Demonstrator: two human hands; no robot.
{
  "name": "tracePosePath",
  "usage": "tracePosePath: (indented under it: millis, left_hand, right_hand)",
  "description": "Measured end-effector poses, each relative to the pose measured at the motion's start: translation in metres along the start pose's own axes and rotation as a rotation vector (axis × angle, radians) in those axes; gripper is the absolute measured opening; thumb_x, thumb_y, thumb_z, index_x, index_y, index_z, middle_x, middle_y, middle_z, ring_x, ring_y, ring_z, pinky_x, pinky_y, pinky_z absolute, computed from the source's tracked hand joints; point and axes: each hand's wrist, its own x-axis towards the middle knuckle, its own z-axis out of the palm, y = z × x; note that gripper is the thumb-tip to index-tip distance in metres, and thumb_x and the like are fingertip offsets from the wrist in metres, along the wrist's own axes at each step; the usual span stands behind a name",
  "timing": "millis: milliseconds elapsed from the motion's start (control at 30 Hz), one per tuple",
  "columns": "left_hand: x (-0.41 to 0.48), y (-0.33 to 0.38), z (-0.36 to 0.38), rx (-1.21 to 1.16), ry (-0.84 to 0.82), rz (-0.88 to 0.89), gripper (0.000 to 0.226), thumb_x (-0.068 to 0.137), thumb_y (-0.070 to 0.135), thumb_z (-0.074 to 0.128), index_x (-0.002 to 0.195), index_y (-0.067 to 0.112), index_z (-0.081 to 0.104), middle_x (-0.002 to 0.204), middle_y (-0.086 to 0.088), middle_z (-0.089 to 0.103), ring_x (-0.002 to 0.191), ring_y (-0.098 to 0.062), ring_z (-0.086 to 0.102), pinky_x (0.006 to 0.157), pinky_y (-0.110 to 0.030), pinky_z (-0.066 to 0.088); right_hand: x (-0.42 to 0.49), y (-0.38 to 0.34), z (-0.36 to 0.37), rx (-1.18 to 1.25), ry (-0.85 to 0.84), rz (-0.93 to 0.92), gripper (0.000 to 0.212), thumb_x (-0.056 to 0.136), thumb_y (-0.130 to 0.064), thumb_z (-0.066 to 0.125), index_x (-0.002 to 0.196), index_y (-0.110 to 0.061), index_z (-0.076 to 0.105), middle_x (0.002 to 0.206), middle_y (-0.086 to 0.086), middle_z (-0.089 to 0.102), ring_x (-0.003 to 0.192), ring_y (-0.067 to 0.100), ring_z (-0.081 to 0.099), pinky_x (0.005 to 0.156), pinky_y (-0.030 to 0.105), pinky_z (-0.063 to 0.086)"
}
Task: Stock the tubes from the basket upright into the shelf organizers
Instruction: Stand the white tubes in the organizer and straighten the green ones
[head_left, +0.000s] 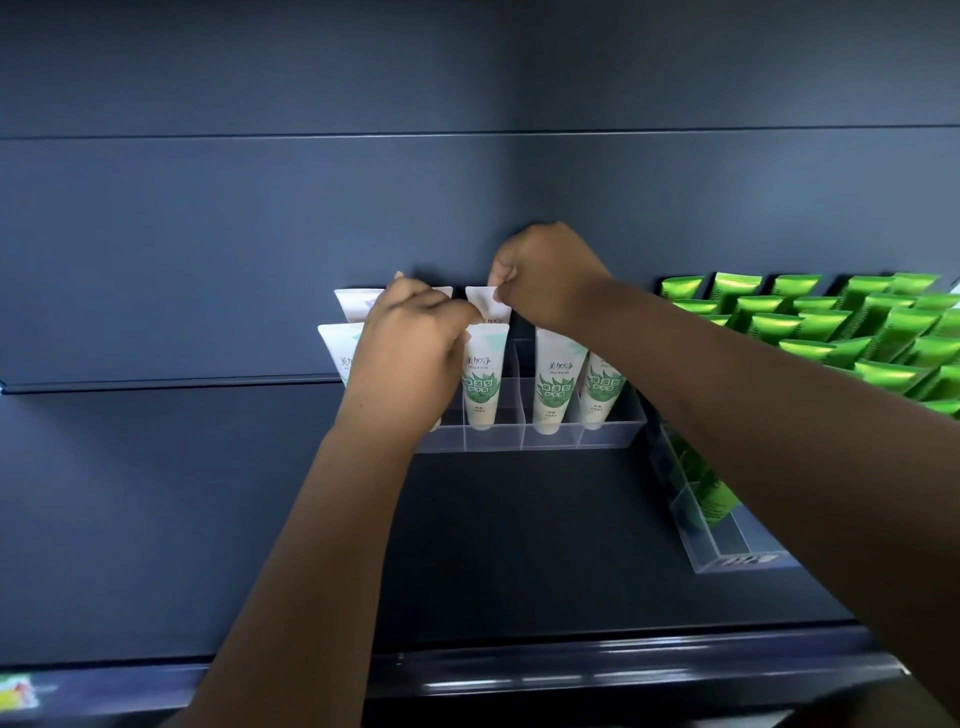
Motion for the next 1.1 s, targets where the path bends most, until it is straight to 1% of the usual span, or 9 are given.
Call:
tracePosePath:
  millis: [67,167,233,300,500,700,833,1000,1100]
  left_hand:
    - [0.000,-0.001,0.000,0.013,0.000,-0.001,0.036,0.077,-0.002,0.061,0.103,0.018,0.078,0.079,-0.003,0.070,0.089,-0.034,0.056,0.110,-0.041,0.038]
    - [-0.001,0.000,0.001,0.010,0.007,-0.001,0.041,0.078,-0.002,0.061,0.107,0.021,0.078,0.079,-0.002,0.070,0.090,-0.033,0.056,0.113,-0.037,0.030]
    - [-0.001,0.001,0.000,0.008,-0.006,-0.003,0.042,0.079,-0.001,0.061,0.109,0.023,0.077,0.081,-0.002,0.071,0.090,-0.033,0.057,0.111,-0.043,0.037]
    - [0.000,0.001,-0.001,-0.005,-0.013,-0.006,0.043,0.078,0.000,0.062,0.110,0.023,0.077,0.082,-0.003,0.071,0.089,-0.033,0.056,0.102,-0.048,0.047]
    - [-0.001,0.005,-0.002,-0.009,0.015,-0.032,0.035,0.076,-0.003,0.066,0.103,0.017,0.077,0.081,-0.003,0.072,0.090,-0.034,0.057,0.082,-0.038,0.051]
    - [-0.002,0.009,-0.002,0.033,0.007,-0.038,0.027,0.079,0.005,0.062,0.099,0.015,0.076,0.080,-0.003,0.071,0.091,-0.034,0.056,0.080,-0.042,0.051]
    - [-0.002,0.008,-0.002,0.019,0.023,-0.040,0.035,0.079,0.002,0.057,0.104,0.016,0.077,0.086,-0.002,0.073,0.093,-0.034,0.058,0.085,-0.042,0.051]
    - [-0.001,0.008,0.001,0.073,0.015,-0.079,0.030,0.077,0.005,0.055,0.096,0.012,0.077,0.086,-0.004,0.074,0.091,-0.036,0.059,0.088,-0.047,0.051]
    - [-0.001,0.012,0.000,0.081,-0.008,-0.098,0.030,0.076,0.009,0.052,0.096,0.011,0.075,0.088,-0.006,0.072,0.092,-0.037,0.059,0.093,-0.049,0.049]
  right_hand:
    - [0.000,0.000,0.001,0.012,0.008,-0.001,0.015,0.082,-0.007,0.070,0.091,-0.014,0.080,0.095,0.001,0.076,0.093,0.018,0.068,0.080,0.022,0.048]
    - [0.000,0.000,0.004,0.033,0.017,-0.001,0.014,0.082,-0.007,0.070,0.090,-0.014,0.080,0.092,0.001,0.076,0.090,0.017,0.068,0.078,0.022,0.049]
    - [0.000,0.000,0.005,0.040,0.022,0.002,0.014,0.082,-0.006,0.070,0.090,-0.014,0.079,0.091,0.002,0.075,0.089,0.017,0.068,0.077,0.022,0.049]
    - [0.001,-0.001,0.006,0.035,0.021,-0.002,0.015,0.082,-0.006,0.069,0.090,-0.014,0.079,0.092,0.002,0.075,0.090,0.018,0.067,0.076,0.021,0.047]
    - [0.003,-0.002,0.008,0.017,0.015,-0.001,0.017,0.080,-0.006,0.068,0.090,-0.015,0.078,0.092,0.002,0.075,0.091,0.019,0.068,0.079,0.025,0.052]
    - [0.001,-0.004,0.004,-0.003,0.007,-0.002,0.016,0.082,-0.011,0.070,0.096,-0.012,0.078,0.098,0.004,0.075,0.096,0.021,0.068,0.087,0.033,0.055]
    - [-0.001,0.001,-0.002,-0.022,0.015,0.008,0.016,0.083,-0.012,0.068,0.095,-0.012,0.078,0.100,0.004,0.076,0.098,0.023,0.068,0.090,0.035,0.055]
    - [-0.003,0.008,-0.010,-0.120,-0.004,0.051,0.015,0.082,-0.016,0.062,0.084,-0.011,0.076,0.089,0.004,0.076,0.089,0.025,0.069,0.084,0.036,0.057]
    - [-0.004,0.012,-0.020,-0.151,-0.029,0.101,0.019,0.084,-0.023,0.061,0.083,-0.012,0.076,0.090,0.003,0.076,0.090,0.025,0.068,0.084,0.036,0.057]
